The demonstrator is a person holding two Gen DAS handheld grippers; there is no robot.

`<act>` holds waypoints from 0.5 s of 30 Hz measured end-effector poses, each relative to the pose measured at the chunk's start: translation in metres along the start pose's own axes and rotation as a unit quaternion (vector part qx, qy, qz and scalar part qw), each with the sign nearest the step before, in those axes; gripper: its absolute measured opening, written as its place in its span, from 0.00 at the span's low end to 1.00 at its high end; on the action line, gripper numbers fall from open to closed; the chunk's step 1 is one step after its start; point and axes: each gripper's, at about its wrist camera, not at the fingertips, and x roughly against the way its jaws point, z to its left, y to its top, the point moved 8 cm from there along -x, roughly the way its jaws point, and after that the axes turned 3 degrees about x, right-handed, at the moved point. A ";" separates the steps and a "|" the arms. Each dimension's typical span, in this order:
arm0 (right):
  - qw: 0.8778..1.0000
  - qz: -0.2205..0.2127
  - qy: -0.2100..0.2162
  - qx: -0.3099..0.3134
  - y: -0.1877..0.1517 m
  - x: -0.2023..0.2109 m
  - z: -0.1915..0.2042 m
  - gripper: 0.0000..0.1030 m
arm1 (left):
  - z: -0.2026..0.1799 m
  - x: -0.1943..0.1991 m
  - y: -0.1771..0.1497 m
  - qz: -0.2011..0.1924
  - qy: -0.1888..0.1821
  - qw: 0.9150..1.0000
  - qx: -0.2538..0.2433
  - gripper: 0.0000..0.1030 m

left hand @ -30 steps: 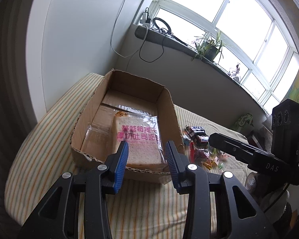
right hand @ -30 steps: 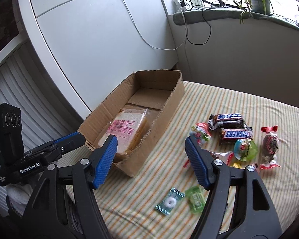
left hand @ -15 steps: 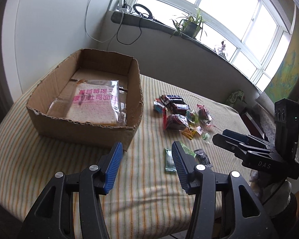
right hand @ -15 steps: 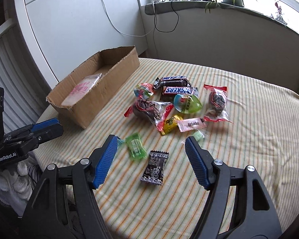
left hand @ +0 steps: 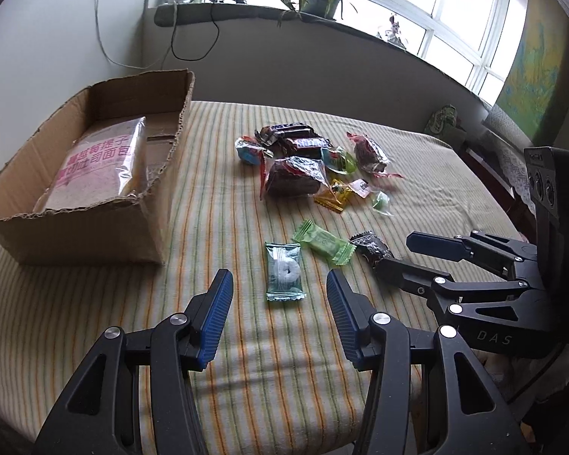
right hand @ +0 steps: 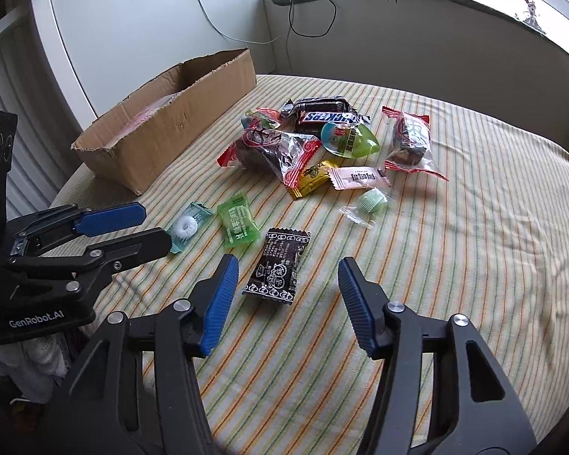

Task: Organize snacks
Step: 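Grasp the mint packet with the left tool while the right tool grasps the dark cookie packet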

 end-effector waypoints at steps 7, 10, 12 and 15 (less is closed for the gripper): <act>1.000 0.007 -0.005 0.014 0.001 -0.010 0.005 0.47 | -0.001 -0.016 -0.003 0.013 0.011 1.000 -0.012 0.34; 1.000 0.007 -0.012 0.018 0.002 -0.013 0.005 0.44 | -0.002 -0.019 -0.004 0.015 0.020 1.000 -0.020 0.33; 1.000 0.010 -0.017 0.020 0.002 -0.015 0.004 0.40 | -0.002 -0.020 -0.003 0.014 0.022 0.999 -0.023 0.32; 0.999 0.011 -0.023 0.025 0.002 -0.015 0.004 0.38 | -0.003 -0.023 -0.003 0.013 0.027 0.999 -0.030 0.28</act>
